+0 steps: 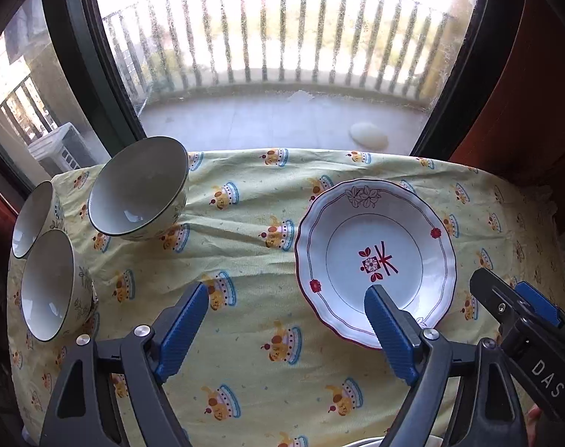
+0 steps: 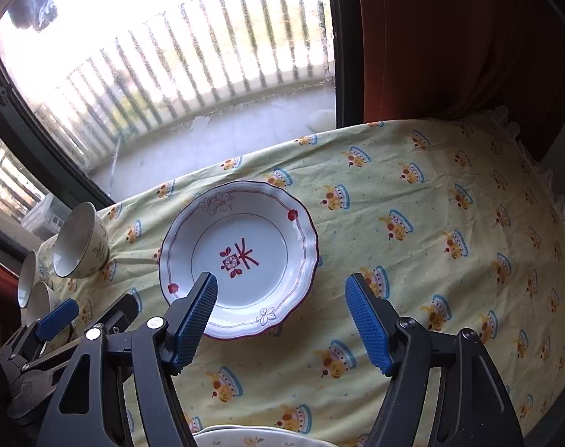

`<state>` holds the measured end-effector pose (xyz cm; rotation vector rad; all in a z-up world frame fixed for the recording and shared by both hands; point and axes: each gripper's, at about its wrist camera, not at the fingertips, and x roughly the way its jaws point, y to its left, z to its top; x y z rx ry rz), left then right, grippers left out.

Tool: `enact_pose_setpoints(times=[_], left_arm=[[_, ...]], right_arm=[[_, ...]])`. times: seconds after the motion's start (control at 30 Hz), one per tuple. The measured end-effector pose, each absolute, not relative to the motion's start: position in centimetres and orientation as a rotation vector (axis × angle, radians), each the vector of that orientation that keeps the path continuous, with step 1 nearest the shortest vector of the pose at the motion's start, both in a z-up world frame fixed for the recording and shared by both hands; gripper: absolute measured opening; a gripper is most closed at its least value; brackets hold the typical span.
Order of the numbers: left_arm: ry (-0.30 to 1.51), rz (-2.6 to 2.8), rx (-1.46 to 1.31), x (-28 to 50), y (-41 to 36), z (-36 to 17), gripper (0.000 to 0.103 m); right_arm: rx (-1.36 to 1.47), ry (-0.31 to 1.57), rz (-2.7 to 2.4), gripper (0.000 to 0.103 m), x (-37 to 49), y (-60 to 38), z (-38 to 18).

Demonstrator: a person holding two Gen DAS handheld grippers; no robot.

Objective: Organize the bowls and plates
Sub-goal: 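Move both grippers to the red-rimmed dish, then close both grippers on the rim of the red-rimmed dish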

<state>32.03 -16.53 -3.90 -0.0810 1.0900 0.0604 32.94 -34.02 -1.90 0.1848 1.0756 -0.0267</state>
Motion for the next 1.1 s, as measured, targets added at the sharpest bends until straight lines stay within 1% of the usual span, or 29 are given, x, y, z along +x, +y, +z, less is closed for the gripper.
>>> enact_pose_setpoints(times=[0.07, 0.1, 0.13, 0.3, 0.43, 0.57, 0.7, 0.77, 0.83, 0.87, 0.93, 1.0, 1.07, 1.1], left_arm=[[1.104, 0.099, -0.099, 33.0, -16.8, -4.6, 0.085], [1.108, 0.110, -0.115, 33.4, -16.9, -4.8, 0.081], [1.110, 0.120, -0.120, 33.9, -17.1, -5.1, 0.080], [1.139, 0.135, -0.125, 36.0, -17.7, -7.1, 0.080], [1.129, 0.141, -0.095, 37.2, -18.3, -8.4, 0.077], [1.153, 0.155, -0.108, 38.2, -18.3, -10.0, 0.077], [1.173, 0.157, -0.092, 39.0, -18.7, -11.6, 0.073], [1.182, 0.155, -0.088, 39.1, -18.9, -12.1, 0.070], [1.173, 0.153, -0.097, 39.1, -19.0, -12.4, 0.069], [1.171, 0.149, -0.096, 39.1, -19.0, -12.5, 0.069], [1.164, 0.133, -0.088, 39.1, -19.1, -12.5, 0.066], [1.166, 0.119, -0.086, 39.0, -19.2, -12.5, 0.064], [1.172, 0.103, -0.093, 39.0, -19.3, -12.5, 0.063], [1.170, 0.098, -0.086, 39.0, -19.4, -12.4, 0.060]], right_arm=[[0.182, 1.087, -0.016, 0.074, 34.1, -34.3, -2.8], [0.177, 1.093, -0.011, 0.074, 34.7, -34.4, -3.3], [0.175, 1.101, -0.008, 0.074, 35.2, -34.5, -3.8], [0.177, 1.118, 0.005, 0.074, 37.4, -35.2, -5.4], [0.161, 1.120, 0.024, 0.074, 38.7, -35.4, -6.6], [0.158, 1.139, 0.039, 0.074, 39.9, -35.5, -7.9], [0.126, 1.152, 0.023, 0.074, 40.9, -35.6, -9.2], [0.128, 1.163, 0.029, 0.072, 41.3, -35.6, -9.8], [0.120, 1.173, 0.032, 0.067, 41.6, -35.4, -10.4], [0.118, 1.178, 0.033, 0.066, 41.6, -35.4, -10.6], [0.124, 1.193, 0.035, 0.061, 41.8, -35.3, -11.1], [0.147, 1.224, 0.040, 0.060, 41.9, -35.5, -11.6], [0.152, 1.231, 0.036, 0.055, 41.8, -35.4, -11.8], [0.147, 1.229, 0.038, 0.051, 41.7, -35.3, -11.7]])
